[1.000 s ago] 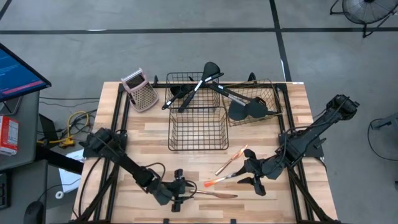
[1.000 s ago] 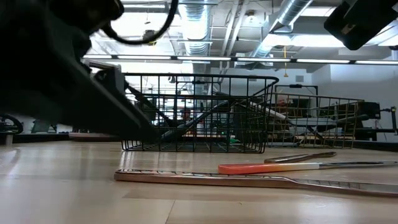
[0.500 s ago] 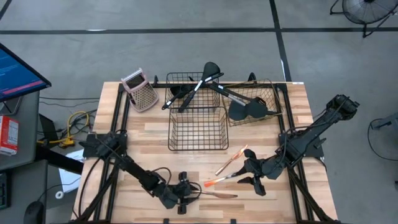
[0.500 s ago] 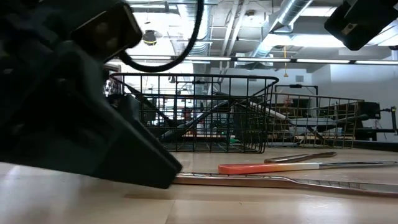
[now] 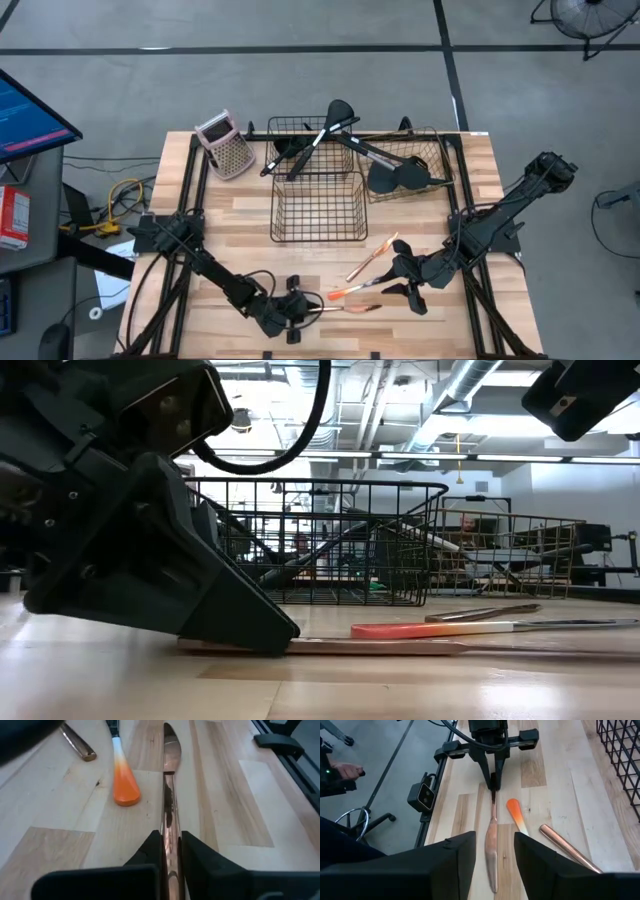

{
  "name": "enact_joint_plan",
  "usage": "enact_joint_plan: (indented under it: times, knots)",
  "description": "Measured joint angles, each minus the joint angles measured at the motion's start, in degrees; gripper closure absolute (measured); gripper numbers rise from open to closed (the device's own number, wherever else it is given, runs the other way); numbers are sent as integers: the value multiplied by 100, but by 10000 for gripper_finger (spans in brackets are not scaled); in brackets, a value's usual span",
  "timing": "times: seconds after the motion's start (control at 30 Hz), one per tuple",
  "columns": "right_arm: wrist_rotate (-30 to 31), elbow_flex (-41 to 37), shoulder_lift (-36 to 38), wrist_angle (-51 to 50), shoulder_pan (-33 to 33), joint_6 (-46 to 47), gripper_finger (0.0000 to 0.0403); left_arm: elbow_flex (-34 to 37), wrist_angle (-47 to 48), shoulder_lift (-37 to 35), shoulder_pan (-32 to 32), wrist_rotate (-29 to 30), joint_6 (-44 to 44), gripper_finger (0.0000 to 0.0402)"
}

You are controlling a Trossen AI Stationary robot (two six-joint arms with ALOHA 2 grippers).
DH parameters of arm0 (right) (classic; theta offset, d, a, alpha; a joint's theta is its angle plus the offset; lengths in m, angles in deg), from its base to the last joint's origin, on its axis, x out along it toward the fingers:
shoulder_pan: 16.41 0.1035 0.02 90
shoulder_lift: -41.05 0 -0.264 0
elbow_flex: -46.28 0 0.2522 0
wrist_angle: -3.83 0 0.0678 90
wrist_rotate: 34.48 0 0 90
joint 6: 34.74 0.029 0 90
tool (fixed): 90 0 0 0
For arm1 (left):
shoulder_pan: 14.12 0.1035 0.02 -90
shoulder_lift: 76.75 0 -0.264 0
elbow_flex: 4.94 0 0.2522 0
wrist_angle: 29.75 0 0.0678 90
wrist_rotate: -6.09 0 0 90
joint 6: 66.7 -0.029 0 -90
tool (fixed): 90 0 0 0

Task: Pick & Place Kitchen Items
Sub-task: Put the table knife into the bottom wire basket

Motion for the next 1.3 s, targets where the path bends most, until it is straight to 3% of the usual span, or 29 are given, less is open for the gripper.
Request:
enact_joint_plan:
  times: [0.2,0.57,0.83,1.3]
  knots:
    - [30,0,0,6,0,-3,271,14,177,-189,-57,-83,366,386]
    - [47,0,0,177,0,27,271,63,1520,-910,-85,-7,368,399]
    - [50,4,-36,186,-2,-263,274,59,1614,-927,-74,30,353,399]
    - [19,775,-1345,177,-4,-1181,284,61,1708,-1008,-39,136,478,401]
